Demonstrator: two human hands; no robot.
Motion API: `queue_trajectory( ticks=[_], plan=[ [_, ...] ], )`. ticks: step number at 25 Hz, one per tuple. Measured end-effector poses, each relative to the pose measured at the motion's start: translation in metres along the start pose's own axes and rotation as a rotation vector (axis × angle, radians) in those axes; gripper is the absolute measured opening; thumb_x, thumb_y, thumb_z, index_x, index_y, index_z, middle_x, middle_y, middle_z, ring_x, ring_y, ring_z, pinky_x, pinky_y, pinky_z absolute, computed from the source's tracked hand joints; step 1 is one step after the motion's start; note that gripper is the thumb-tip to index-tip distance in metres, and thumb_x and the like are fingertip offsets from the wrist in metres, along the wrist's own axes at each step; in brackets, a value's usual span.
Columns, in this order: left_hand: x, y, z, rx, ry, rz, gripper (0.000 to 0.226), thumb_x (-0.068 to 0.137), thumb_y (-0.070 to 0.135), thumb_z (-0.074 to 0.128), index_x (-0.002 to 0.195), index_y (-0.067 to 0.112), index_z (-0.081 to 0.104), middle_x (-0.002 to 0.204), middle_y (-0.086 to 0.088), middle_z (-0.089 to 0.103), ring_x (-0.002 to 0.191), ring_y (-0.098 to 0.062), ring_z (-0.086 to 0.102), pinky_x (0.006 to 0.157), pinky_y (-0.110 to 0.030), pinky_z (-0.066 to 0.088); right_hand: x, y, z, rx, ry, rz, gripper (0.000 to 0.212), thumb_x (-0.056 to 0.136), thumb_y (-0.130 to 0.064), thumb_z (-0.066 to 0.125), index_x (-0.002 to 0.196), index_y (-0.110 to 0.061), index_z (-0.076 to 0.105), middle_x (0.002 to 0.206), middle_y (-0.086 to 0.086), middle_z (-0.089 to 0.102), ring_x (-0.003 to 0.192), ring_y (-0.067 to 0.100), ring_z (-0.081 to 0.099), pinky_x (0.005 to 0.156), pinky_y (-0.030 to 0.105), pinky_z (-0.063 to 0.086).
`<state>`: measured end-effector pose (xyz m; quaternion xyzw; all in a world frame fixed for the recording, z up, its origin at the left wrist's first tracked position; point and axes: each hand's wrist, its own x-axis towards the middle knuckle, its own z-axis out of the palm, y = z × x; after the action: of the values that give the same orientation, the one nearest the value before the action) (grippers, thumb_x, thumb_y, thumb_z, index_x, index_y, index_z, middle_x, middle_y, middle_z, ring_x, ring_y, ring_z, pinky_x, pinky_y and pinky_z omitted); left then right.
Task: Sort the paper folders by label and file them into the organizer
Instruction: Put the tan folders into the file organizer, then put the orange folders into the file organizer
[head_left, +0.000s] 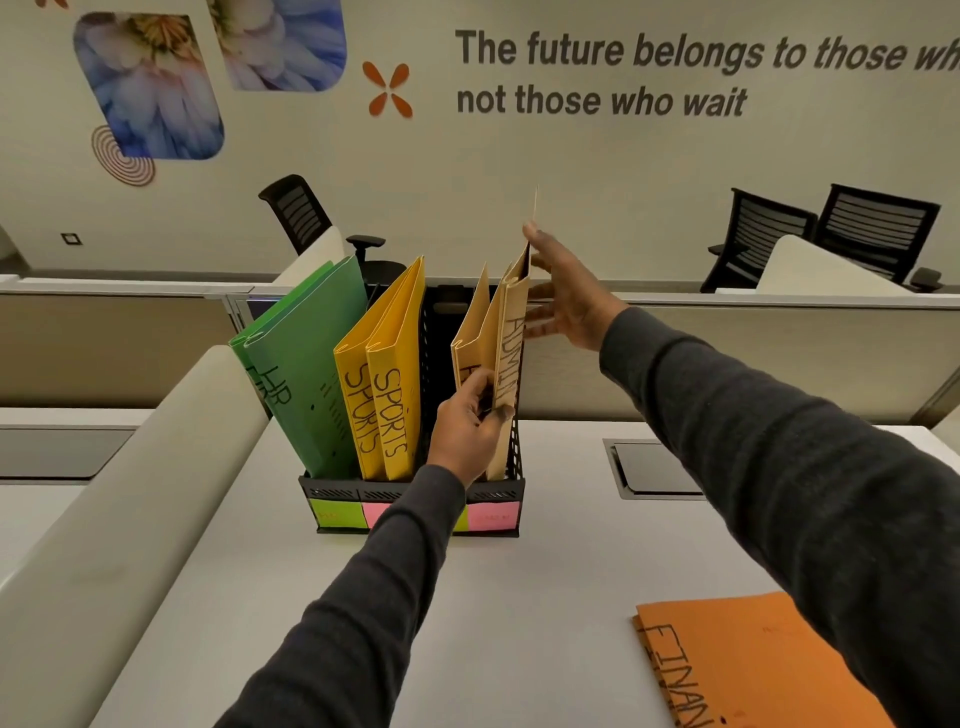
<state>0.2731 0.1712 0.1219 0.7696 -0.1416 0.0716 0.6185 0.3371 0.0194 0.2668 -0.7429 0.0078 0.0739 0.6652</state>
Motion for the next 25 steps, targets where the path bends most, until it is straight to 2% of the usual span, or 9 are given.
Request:
queue_trajectory(
  ticks=[3,7,10,13,16,19,22,23,25],
  plan=[
    [-0.007,-0.019,0.005,0.174,-0.005,-0.103,0.039,0.092,0.007,0.062,0.127,0.025,0.056,0.13,-0.001,0.063,0.121,-0.018,0.058,0.104,-0.041,0.051,0.002,0.022,0.007,-0.095,0.021,0.042,0.078,0.089,-0.072,0.045,0.148,-0.02,0.038,0.143,0.022,0.048,0.118,0.042,0.056,0.087,0.052,0.056],
    [-0.022,-0.032,0.016,0.291,0.04,-0.174,0.034,0.094,0.012,0.061,0.126,0.022,0.059,0.124,-0.001,0.067,0.113,-0.017,0.064,0.098,-0.034,0.054,-0.002,0.054,0.015,-0.13,0.082,0.162,0.077,0.092,-0.07,0.042,0.145,-0.013,0.041,0.135,0.018,0.056,0.091,0.03,0.063,0.065,0.038,0.055],
    [-0.037,-0.033,0.02,0.268,0.114,-0.203,0.024,0.092,0.015,0.064,0.115,0.02,0.061,0.108,0.003,0.07,0.091,-0.007,0.064,0.084,-0.023,0.054,-0.009,0.062,0.017,-0.048,0.082,0.172,0.086,0.088,-0.077,0.039,0.146,-0.014,0.039,0.139,0.022,0.053,0.106,0.035,0.061,0.07,0.039,0.054],
    [-0.064,-0.033,0.024,0.239,0.138,-0.244,0.017,0.091,0.017,0.066,0.105,0.026,0.059,0.101,0.009,0.066,0.09,-0.005,0.061,0.077,-0.016,0.048,-0.034,0.078,0.012,-0.034,0.117,0.138,0.083,0.09,-0.077,0.033,0.147,-0.015,0.038,0.139,0.021,0.052,0.1,0.029,0.06,0.073,0.037,0.052],
    [-0.105,-0.043,0.039,0.272,0.098,-0.341,0.014,0.089,0.017,0.068,0.101,0.018,0.062,0.099,0.0,0.066,0.091,-0.016,0.061,0.076,-0.025,0.05,-0.086,0.129,-0.006,-0.12,0.116,0.181,0.08,0.093,-0.073,0.036,0.147,-0.015,0.039,0.139,0.017,0.052,0.112,0.03,0.058,0.088,0.043,0.053],
    [-0.158,-0.051,0.065,0.264,0.01,-0.502,0.019,0.085,0.024,0.072,0.1,0.014,0.065,0.096,-0.004,0.068,0.088,-0.019,0.063,0.077,-0.025,0.049,-0.157,0.197,-0.032,-0.223,0.065,0.259,0.063,0.094,-0.063,0.048,0.128,-0.01,0.054,0.125,0.014,0.059,0.108,0.029,0.06,0.095,0.048,0.053],
    [-0.205,-0.051,0.096,0.215,-0.078,-0.687,0.023,0.083,0.031,0.073,0.099,0.017,0.065,0.094,-0.004,0.068,0.089,-0.02,0.065,0.082,-0.032,0.054,-0.229,0.257,-0.055,-0.347,0.084,0.323,0.056,0.093,-0.056,0.056,0.11,-0.003,0.062,0.11,0.018,0.064,0.095,0.03,0.062,0.086,0.042,0.053],
    [-0.217,-0.05,0.108,0.199,-0.096,-0.73,0.024,0.083,0.032,0.073,0.099,0.017,0.065,0.096,-0.005,0.068,0.089,-0.022,0.065,0.082,-0.034,0.056,-0.251,0.273,-0.064,-0.375,0.093,0.344,0.052,0.093,-0.055,0.057,0.106,-0.005,0.064,0.107,0.017,0.065,0.09,0.025,0.061,0.081,0.039,0.053],
    [-0.241,-0.044,0.132,0.17,-0.126,-0.799,0.027,0.082,0.034,0.072,0.101,0.016,0.063,0.102,-0.008,0.067,0.087,-0.025,0.065,0.074,-0.034,0.056,-0.287,0.299,-0.085,-0.425,0.109,0.367,0.04,0.094,-0.051,0.058,0.105,-0.013,0.066,0.109,0.007,0.067,0.095,0.021,0.061,0.085,0.039,0.051]
  ],
)
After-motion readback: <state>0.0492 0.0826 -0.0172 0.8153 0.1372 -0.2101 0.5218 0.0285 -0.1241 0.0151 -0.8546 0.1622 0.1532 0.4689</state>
